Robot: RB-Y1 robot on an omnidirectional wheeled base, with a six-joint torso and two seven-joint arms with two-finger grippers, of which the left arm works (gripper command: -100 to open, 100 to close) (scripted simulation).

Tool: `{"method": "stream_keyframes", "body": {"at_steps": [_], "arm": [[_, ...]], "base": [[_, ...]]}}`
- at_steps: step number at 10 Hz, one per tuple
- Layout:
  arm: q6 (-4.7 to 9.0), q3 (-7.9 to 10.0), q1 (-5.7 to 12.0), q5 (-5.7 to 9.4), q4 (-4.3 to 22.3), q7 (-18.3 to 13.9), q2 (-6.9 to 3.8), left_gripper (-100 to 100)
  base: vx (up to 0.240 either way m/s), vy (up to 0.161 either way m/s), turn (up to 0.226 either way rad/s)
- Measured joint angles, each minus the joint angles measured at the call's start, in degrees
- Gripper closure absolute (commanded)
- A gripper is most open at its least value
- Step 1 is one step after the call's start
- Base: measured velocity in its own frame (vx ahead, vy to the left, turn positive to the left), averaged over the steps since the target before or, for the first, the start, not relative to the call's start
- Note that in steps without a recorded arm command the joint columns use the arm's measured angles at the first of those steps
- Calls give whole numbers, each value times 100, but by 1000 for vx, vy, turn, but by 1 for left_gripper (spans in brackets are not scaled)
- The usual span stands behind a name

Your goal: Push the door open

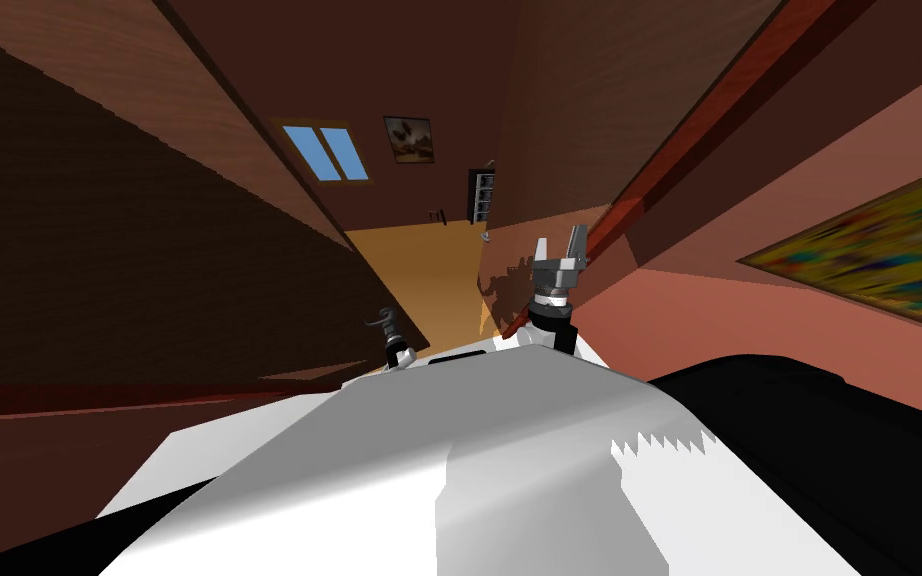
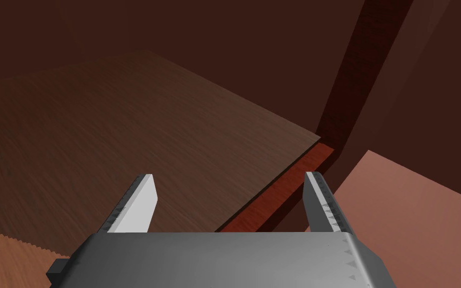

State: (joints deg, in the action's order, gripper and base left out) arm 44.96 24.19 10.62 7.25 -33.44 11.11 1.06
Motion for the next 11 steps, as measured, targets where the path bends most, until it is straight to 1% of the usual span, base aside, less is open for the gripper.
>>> {"method": "stream_keyframes", "body": {"at_steps": [1,2,3,4,5,6,7,8,9,10,11], "arm": [[-97,1,85,10,75,20,-80,-100],[-254,-14,84,8,-46,23,-127,-100],[-249,-15,236,20,176,-6,-241,-100],[-260,-34,194,11,111,-26,-240,-100],[-395,-44,56,-1,-192,10,-147,-100],[-466,-53,33,-5,-264,16,-149,-100],[-354,-34,173,11,19,-3,-223,-100],[-509,-67,130,3,-173,-23,-209,-100],[-572,-49,233,16,-89,1,-215,-100],[-715,-61,180,14,-268,13,-180,-100],[-726,-57,260,22,-163,5,-210,-100]], "base": [[-29,-15,5],[-26,-9,30],[-8,3,4],[2,9,6],[-2,2,11],[0,0,0],[-32,-2,65],[-30,6,50],[-19,5,5],[-14,5,15],[-7,2,2]]}}
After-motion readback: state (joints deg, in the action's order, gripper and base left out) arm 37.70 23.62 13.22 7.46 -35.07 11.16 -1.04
